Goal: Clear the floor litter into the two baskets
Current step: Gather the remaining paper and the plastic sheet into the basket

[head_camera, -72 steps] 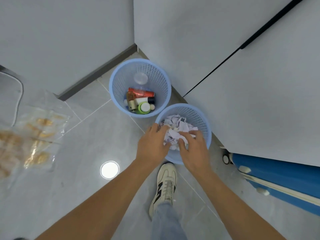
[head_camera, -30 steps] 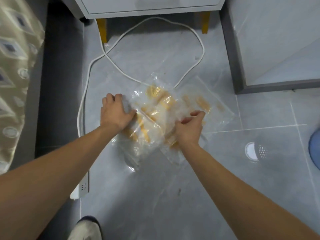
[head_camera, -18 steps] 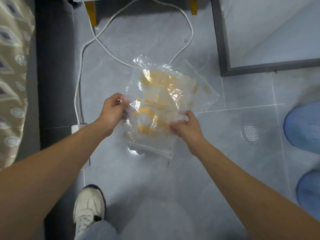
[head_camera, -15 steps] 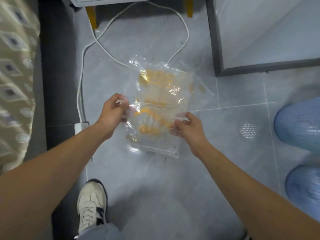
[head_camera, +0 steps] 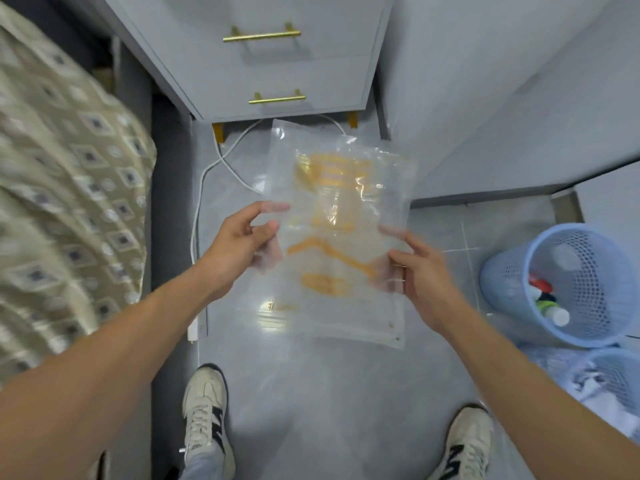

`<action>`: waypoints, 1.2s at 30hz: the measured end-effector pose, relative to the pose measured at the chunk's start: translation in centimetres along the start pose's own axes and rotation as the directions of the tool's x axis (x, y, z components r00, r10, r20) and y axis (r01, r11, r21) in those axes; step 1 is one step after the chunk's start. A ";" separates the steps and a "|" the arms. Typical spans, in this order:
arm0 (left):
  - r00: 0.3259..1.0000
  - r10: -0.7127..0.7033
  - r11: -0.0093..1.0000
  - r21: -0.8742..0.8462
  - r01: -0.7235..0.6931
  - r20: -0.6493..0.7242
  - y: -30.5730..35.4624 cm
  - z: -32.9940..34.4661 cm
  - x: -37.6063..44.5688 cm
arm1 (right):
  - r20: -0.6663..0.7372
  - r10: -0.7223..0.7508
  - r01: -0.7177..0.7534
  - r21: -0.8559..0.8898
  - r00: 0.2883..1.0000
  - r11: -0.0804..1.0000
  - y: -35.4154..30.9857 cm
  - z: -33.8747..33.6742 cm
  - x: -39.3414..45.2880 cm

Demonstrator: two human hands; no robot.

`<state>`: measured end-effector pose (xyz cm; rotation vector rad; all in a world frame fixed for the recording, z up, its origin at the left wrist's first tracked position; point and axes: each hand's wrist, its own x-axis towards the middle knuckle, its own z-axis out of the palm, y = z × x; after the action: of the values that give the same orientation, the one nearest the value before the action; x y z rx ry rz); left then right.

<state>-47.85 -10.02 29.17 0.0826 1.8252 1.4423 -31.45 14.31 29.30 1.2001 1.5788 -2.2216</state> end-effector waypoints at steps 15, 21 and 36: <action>0.990 0.040 0.995 0.084 -0.052 0.132 8.7 0.8 -3.6 | 0.054 -0.142 0.148 -0.126 0.988 0.981 -6.4 -2.6 -4.7; 0.962 0.131 0.947 0.257 -0.194 0.241 13.8 0.3 -4.2 | 0.255 -0.089 0.206 -0.481 0.963 0.852 -10.0 -2.9 -5.3; 0.992 -0.088 0.996 0.010 0.089 -0.092 14.4 1.7 -5.9 | 0.170 -0.105 0.114 -0.048 0.980 0.992 -12.2 1.6 -7.8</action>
<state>-48.66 -6.57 44.44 -0.0576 1.8895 1.3913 -33.70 15.77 43.60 0.9060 1.6657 -2.2585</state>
